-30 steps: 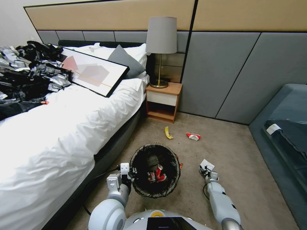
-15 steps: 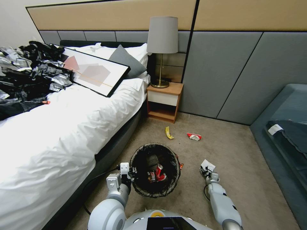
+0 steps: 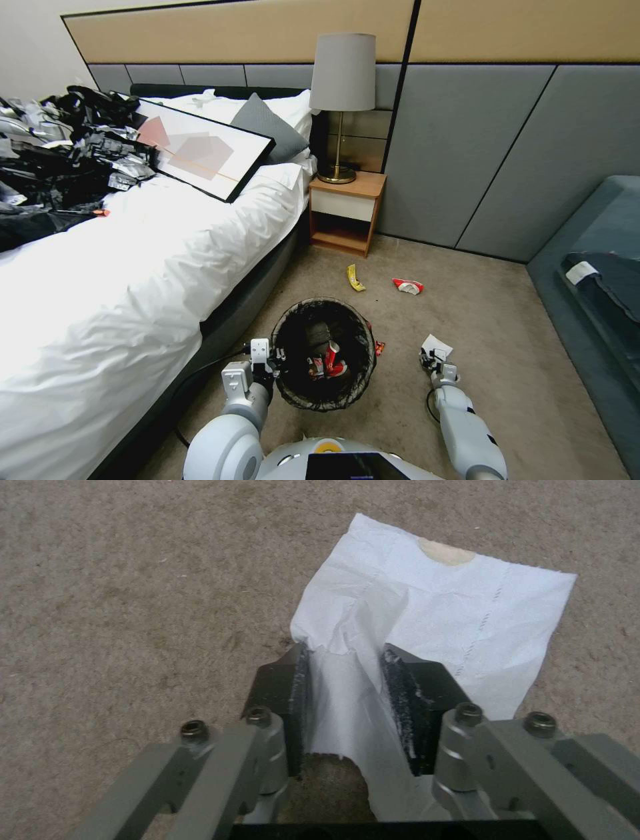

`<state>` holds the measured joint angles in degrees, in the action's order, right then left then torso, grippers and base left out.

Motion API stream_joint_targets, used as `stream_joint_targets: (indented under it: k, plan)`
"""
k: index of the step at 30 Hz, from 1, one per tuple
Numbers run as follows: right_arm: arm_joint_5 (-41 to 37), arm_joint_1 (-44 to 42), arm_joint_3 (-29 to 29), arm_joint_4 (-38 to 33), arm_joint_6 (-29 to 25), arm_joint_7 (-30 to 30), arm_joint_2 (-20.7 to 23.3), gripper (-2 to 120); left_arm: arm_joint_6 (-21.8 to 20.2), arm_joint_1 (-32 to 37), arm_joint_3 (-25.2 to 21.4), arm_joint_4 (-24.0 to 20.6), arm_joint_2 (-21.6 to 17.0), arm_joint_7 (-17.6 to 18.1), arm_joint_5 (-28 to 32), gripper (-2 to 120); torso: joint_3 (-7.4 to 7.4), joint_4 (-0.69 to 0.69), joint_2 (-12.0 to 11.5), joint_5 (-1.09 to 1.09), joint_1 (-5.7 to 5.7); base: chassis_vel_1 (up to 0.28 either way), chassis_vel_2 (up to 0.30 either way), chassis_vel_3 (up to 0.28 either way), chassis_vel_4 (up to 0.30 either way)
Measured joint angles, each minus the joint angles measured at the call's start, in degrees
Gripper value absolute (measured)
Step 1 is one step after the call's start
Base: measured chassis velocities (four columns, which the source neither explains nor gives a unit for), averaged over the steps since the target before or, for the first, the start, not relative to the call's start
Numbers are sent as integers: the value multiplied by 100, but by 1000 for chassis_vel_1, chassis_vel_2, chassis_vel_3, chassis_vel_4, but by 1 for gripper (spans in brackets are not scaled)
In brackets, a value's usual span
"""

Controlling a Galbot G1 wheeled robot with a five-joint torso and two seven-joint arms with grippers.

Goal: Pick up the trash bin, then pick up the garbage from the floor and place it into the trash bin.

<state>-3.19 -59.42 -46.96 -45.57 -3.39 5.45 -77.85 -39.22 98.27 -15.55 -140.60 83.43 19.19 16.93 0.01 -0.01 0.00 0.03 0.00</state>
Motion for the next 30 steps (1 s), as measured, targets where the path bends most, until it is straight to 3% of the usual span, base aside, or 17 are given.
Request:
stream_joint_targets:
  k: [3, 5, 8, 26, 29, 30]
  plan:
    - [1, 0, -7, 66, -46, 0, -3, 14, 2, 2, -6, 0, -1, 0, 0, 0, -1, 2, 0, -3, 0, 0, 0, 0, 0]
    - [-1, 0, -9, 74, -50, -4, -3, 14, 2, 2, -7, 0, -1, 0, 0, 0, 0, 2, 0, -3, 0, 0, 0, 0, 0]
    - [-1, 28, -30, 154, -99, -14, 3, 1, 2, 5, -10, -1, -1, 0, 1, 0, 0, -2, 0, -9, 0, 0, 0, 0, 0]
    - [-6, 30, -21, 78, -207, -22, 32, 0, 17, 16, -21, -9, -1, 2, -1, 0, 1, 2, -1, 2, 0, 0, 0, 0, 0]
    - [-76, -195, 4, -439, -312, -74, 37, 0, 22, 15, -22, 0, -1, 5, -6, 0, 4, -18, -2, 1, 2, 0, 0, 0, 0]
    - [-76, -195, 4, -439, -312, -74, 37, 0, 22, 15, -22, 0, -1, 5, -6, 0, 4, -18, -2, 1, 2, 0, 0, 0, 0]
